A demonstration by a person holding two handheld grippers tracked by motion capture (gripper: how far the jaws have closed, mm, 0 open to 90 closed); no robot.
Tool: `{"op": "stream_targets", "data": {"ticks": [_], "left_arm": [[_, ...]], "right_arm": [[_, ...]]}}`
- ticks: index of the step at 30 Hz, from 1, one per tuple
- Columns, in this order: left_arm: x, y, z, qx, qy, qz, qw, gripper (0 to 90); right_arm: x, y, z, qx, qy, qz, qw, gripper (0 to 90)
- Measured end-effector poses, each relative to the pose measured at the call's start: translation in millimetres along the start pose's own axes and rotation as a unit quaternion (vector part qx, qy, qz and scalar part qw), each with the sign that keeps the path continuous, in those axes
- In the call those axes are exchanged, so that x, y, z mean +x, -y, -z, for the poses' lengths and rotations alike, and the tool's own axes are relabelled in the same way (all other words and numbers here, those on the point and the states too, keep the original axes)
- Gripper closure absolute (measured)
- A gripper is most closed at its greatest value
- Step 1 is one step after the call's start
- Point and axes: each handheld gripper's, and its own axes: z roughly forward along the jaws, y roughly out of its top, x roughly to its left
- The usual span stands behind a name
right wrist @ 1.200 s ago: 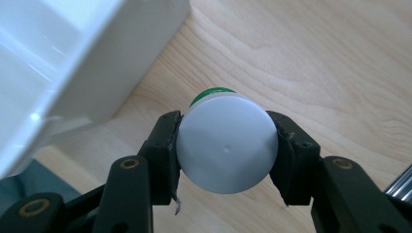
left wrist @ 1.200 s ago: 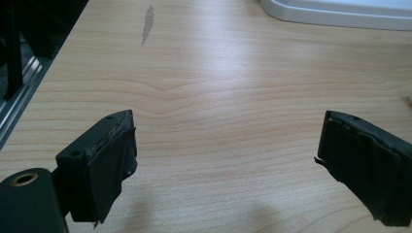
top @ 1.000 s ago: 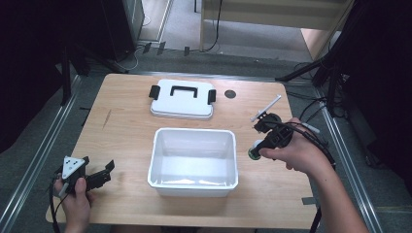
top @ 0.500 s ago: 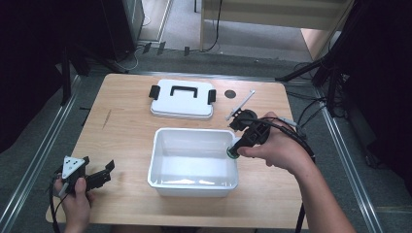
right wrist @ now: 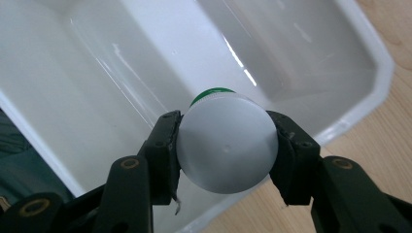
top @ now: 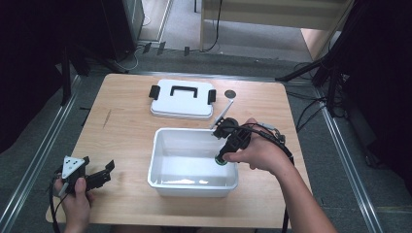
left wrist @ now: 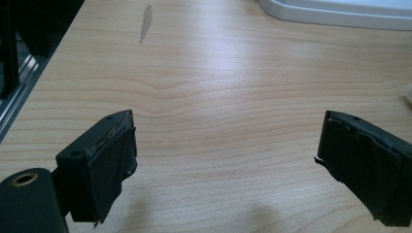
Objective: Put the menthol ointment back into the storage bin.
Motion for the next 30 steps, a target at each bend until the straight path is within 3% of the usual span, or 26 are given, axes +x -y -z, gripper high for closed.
{"op": "stream_targets", "data": {"ticks": [20,22,25,30], "left_arm": [[0.0,0.0,0.1,0.002,0.001,-0.001,1.0000,7.9],[0.0,0.0,0.2,0.002,0.001,-0.002,1.0000,7.9],[0.0,0.0,0.1,0.002,0.001,-0.001,1.0000,7.9],[0.1,0.0,0.1,0.002,0.002,-0.001,1.0000,7.9]], "right_arm": [[16.4,-9.3,-61.5,0.044,-0.013,0.025,0.9986,51.7],[19.0,-10.4,-67.2,0.053,-0.001,0.038,0.9979,51.6],[20.5,-11.1,-70.7,0.055,-0.006,0.041,0.9976,51.6],[24.1,-11.3,-82.3,0.083,0.001,0.060,0.9947,51.5]]}}
